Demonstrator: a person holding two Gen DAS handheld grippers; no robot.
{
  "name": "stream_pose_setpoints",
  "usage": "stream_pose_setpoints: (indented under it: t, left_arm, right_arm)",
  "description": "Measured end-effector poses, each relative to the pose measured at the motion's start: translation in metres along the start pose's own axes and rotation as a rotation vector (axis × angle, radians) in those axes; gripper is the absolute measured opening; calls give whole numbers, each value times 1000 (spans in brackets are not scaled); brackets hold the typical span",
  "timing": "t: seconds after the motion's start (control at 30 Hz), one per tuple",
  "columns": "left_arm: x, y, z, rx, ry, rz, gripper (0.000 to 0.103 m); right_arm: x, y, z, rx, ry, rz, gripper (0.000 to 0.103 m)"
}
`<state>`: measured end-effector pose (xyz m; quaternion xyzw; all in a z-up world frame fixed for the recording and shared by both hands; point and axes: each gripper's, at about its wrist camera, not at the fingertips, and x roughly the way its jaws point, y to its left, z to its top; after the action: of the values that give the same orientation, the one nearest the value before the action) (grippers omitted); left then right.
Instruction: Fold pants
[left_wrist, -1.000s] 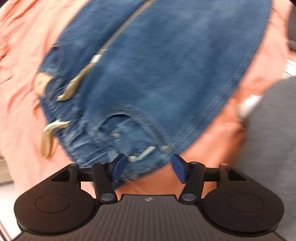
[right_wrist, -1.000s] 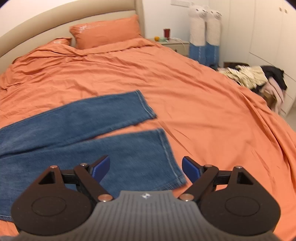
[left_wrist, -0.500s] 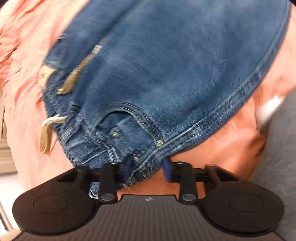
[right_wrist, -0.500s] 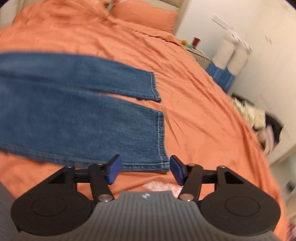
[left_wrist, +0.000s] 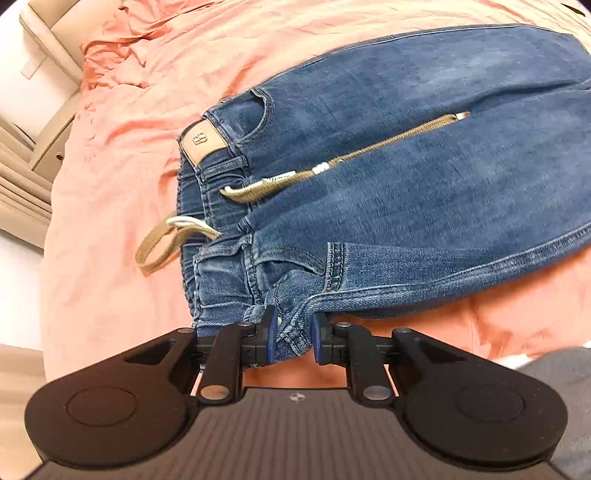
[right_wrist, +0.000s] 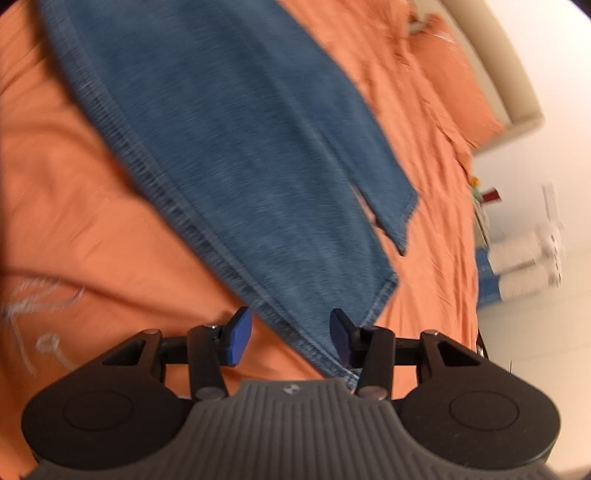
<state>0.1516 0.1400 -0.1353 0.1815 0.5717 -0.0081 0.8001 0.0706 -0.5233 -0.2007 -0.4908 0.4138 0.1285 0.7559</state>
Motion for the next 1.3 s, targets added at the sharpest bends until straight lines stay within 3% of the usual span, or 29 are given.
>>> stream_pose_setpoints:
  t: [0.37, 0.6, 0.63, 0.67, 0.8, 1.07, 1.3]
  left_arm:
    - [-6, -2, 2, -7, 13, 17, 20]
    - [-8, -1, 2, -20, 21, 21, 20]
    - [-9, -1, 2, -20, 22, 22, 20]
    - [-9, -1, 2, -22, 24, 24, 20]
    - [-8, -1, 3, -27, 30, 26, 20]
    - [-12, 2, 12, -21, 28, 39, 20]
    - [-31, 26, 46, -91, -79, 86, 20]
  right_arm:
    - [13, 16, -16, -89, -15, 9, 39]
    - [21, 13, -12, -110, -44, -49, 35]
    - [22, 12, -11, -104, -47, -53, 29]
    - [25, 9, -9, -88, -53, -57, 15]
    - [24, -4, -4, 26, -90, -68, 0]
    - [10, -38, 17, 122, -162, -167, 0]
    - [17, -91, 59, 122, -182, -215, 0]
